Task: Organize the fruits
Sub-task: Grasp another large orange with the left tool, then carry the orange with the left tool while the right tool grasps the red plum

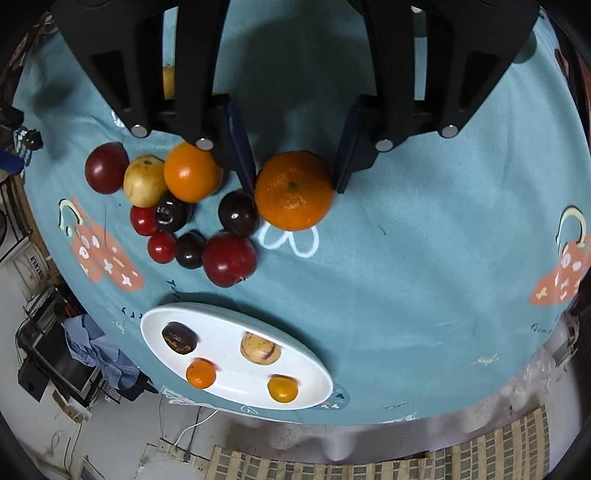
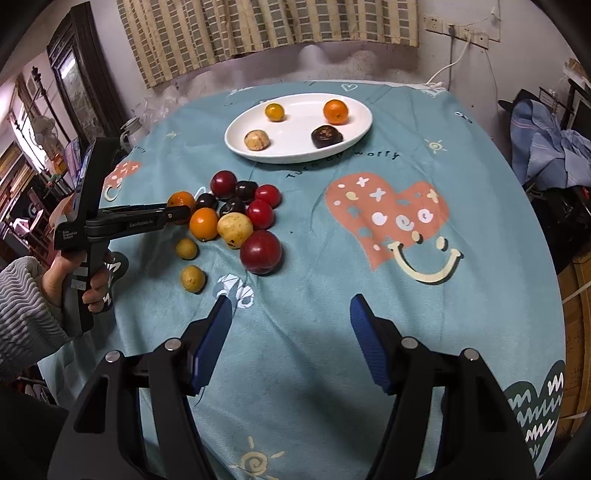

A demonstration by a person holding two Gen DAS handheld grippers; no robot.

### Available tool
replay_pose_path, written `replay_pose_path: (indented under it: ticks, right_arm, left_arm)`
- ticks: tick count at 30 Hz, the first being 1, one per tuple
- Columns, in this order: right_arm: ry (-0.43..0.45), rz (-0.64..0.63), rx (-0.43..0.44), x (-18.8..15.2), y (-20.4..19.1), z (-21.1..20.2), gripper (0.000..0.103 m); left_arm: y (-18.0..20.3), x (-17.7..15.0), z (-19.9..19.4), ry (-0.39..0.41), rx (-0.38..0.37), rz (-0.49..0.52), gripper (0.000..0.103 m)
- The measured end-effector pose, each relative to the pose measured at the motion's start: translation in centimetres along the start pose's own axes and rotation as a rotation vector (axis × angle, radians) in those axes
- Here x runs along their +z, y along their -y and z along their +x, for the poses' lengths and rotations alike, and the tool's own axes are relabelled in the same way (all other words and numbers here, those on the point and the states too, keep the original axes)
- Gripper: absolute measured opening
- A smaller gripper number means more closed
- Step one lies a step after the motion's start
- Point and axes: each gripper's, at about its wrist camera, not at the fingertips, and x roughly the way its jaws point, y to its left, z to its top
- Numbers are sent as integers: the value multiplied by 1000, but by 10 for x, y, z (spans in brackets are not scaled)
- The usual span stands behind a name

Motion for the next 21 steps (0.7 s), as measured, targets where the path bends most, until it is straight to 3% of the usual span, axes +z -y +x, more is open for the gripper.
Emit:
replay_pose_path:
  ticks: [6,12,17,21]
  right_arm:
    - [-7,-43,8,2,-8,2,67]
    - [-3,-28,-5,0,-5,2,67]
    - [-42,-33,-1,9,-3,28,67]
    - [-91,-8,62,22,-6,62,66]
  left_arm:
    - [-7,9,10,-13,-18,-42,51]
    - [-2,8,11,-13,-1,-35,44]
    - [-4,-13,-16,-10,4,-42,44]
    - [-7,-39,-44,-15,10,-54,44]
